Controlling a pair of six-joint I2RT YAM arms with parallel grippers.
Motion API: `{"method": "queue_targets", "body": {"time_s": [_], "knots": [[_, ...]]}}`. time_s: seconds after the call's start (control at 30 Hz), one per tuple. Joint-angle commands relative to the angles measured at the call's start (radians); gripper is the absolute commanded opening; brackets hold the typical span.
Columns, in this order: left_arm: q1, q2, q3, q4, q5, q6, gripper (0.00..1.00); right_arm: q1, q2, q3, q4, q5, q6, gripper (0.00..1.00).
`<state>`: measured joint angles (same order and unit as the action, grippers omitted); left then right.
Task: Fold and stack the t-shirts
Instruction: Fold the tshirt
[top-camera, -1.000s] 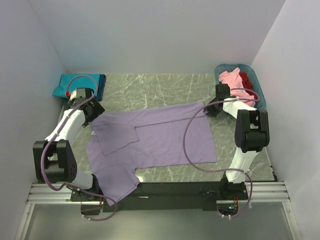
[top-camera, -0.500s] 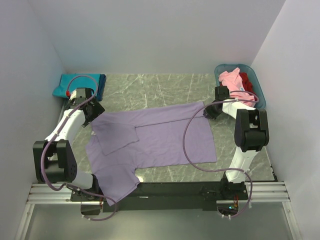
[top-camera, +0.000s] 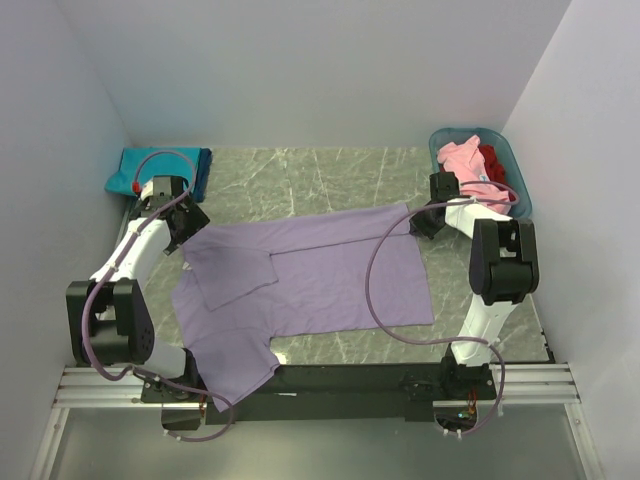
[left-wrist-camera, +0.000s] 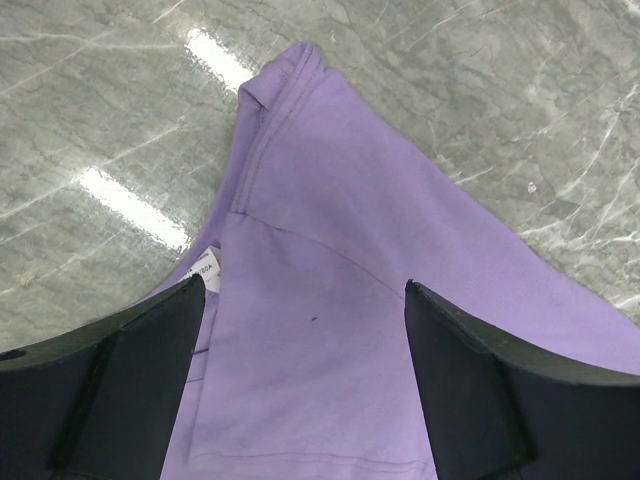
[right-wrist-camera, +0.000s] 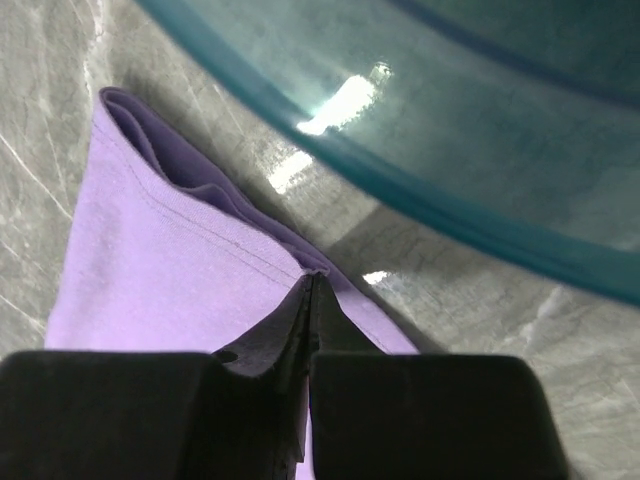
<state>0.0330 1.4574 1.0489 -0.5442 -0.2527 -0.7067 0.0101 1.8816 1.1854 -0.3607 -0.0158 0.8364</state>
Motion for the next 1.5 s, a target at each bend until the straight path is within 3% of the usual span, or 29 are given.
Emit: {"method": "queue_targets", "body": {"time_s": [0.0,0.13,0.47,0.57,0.7,1.0,1.47], "knots": [[-0.004,0.006,0.014,0.001,-0.019,0.016,0.87,-0.006,-0.064,0.008,-0.026,0.045,-0.02,0.0],[-0.004,0.014,0.017,-0.003,-0.02,0.018,0.87,-0.006,-0.065,-0.01,-0.023,0.039,-0.022,0.0],[-0.002,0.04,0.028,-0.011,-0.025,0.004,0.88,0.042,-0.108,-0.009,-0.018,0.143,-0.108,0.31],[-0.013,0.07,0.049,-0.026,-0.019,0.004,0.88,0.106,-0.127,0.051,-0.018,0.174,-0.178,0.34],[-0.06,0.115,0.082,-0.054,-0.017,0.013,0.89,0.2,-0.102,0.123,0.006,0.122,-0.317,0.34],[-0.176,0.234,0.123,-0.1,-0.023,0.003,0.88,0.341,0.043,0.221,-0.053,0.024,-0.402,0.35],[-0.216,0.44,0.223,-0.115,0.01,-0.016,0.86,0.35,0.231,0.367,-0.133,0.042,-0.422,0.38]]}}
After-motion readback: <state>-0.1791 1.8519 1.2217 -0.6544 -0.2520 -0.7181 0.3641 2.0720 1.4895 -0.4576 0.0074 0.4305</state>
